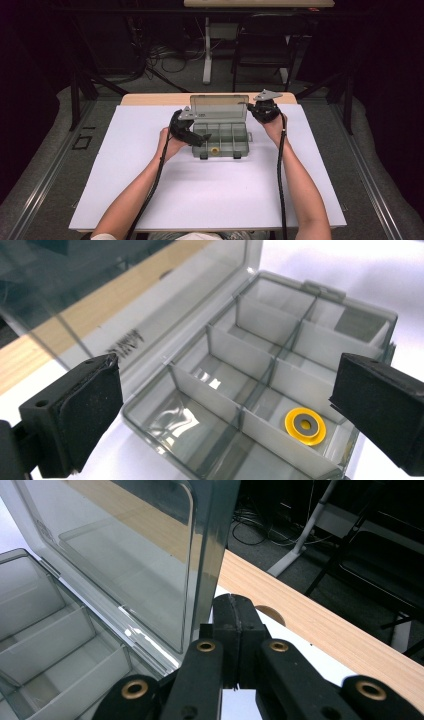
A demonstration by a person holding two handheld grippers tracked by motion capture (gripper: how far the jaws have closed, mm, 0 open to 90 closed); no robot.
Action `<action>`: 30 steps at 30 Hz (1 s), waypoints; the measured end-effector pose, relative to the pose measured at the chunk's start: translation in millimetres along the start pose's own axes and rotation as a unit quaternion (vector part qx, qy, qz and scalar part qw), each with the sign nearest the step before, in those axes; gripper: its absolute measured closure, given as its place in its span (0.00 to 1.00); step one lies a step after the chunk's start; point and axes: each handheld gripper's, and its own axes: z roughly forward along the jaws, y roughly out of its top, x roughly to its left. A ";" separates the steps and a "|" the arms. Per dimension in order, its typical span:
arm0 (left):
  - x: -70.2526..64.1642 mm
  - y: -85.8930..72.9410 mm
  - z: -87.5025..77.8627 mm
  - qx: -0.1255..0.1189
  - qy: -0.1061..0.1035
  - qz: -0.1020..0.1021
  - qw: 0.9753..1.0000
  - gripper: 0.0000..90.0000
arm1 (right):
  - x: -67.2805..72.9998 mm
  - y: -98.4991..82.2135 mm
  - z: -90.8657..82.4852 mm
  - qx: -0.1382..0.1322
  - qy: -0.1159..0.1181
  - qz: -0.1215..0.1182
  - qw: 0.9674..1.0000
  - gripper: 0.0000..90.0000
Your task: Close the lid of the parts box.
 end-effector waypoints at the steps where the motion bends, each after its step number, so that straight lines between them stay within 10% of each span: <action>1: 1.8 0.9 -2.9 -0.003 0.005 0.001 1.000 0.00 | 0.2 0.2 0.0 0.000 -0.001 -0.001 1.000 1.00; 13: 33.6 14.9 -21.4 -0.019 0.052 -0.021 0.998 0.01 | 2.1 1.2 -1.3 0.002 -0.004 -0.006 1.000 1.00; 16: 36.9 22.3 -23.1 -0.018 0.069 -0.010 0.997 0.22 | 2.2 1.1 -1.4 0.002 -0.003 -0.006 1.000 1.00; 30: 51.3 46.0 -23.9 -0.021 0.090 0.009 0.996 0.58 | 2.4 1.5 -2.5 0.004 -0.002 -0.010 1.000 1.00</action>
